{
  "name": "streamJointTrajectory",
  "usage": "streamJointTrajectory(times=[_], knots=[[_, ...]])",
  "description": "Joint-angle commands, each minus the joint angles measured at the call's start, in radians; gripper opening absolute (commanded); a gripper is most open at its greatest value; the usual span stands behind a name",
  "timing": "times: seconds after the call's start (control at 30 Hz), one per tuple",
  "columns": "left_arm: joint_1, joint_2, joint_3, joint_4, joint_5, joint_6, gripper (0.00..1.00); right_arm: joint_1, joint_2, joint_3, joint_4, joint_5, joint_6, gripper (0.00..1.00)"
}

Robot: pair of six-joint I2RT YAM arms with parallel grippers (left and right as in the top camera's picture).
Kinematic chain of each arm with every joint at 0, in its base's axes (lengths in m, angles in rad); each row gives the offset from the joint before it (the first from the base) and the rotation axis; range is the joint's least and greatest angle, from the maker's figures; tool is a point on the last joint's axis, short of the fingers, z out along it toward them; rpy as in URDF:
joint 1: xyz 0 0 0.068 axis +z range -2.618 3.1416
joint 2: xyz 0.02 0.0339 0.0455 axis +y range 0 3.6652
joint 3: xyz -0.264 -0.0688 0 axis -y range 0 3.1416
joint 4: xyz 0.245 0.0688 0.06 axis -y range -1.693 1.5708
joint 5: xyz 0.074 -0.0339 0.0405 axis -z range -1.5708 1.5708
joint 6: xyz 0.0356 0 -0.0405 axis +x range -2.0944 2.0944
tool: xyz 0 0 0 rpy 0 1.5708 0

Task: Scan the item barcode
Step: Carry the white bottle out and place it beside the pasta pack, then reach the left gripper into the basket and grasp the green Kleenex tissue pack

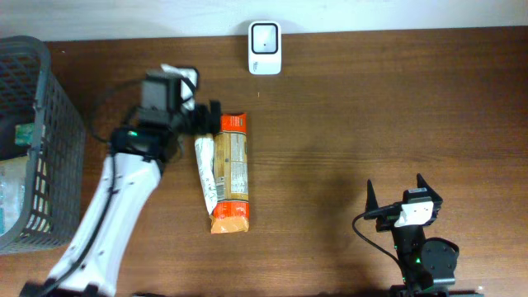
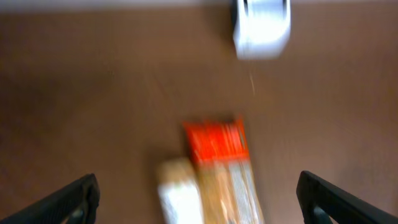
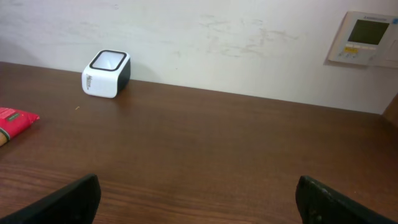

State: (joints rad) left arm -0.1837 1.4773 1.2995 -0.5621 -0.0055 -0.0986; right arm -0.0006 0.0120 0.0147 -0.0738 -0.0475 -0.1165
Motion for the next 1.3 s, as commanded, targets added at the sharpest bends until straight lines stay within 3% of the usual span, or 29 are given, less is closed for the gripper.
streamJointTrajectory(times=[0.0,0.1,0.3,0.5,0.67,0.87,1.03,1.27], knots=[[0.097,-0.071,0.204,-0.008,-0.128,0.101,0.99,-0.006,-0.005,-0.009,0.002,-0.005,-0.003,0.98],[0.249,-0.078,0.325,0.002,-0.193,0.159,0.99,-0.006,-0.005,-0.009,0.002,-0.005,-0.003,0.99],[0.55,-0.055,0.332,0.045,-0.197,0.182,0.99,-0.006,-0.005,-0.009,0.002,-0.005,-0.003,0.98],[0.728,0.063,0.332,0.007,-0.193,0.183,0.99,-0.006,-0.005,-0.009,0.002,-0.005,-0.003,0.99],[0.784,0.197,0.346,0.006,-0.046,0.235,0.98,-0.006,-0.005,-0.009,0.002,-0.005,-0.003,0.99],[0.83,0.406,0.592,-0.158,-0.042,0.227,0.99,-0.006,-0.005,-0.009,0.002,-0.005,-0.003,0.99],[0.842,0.507,0.604,-0.194,-0.043,0.228,1.0,-0.006,-0.005,-0.009,0.002,-0.005,-0.003,0.98],[0.841,0.664,0.603,-0.217,-0.043,0.253,0.74,-0.006,-0.005,-0.009,0.002,-0.005,-0.003,0.99]])
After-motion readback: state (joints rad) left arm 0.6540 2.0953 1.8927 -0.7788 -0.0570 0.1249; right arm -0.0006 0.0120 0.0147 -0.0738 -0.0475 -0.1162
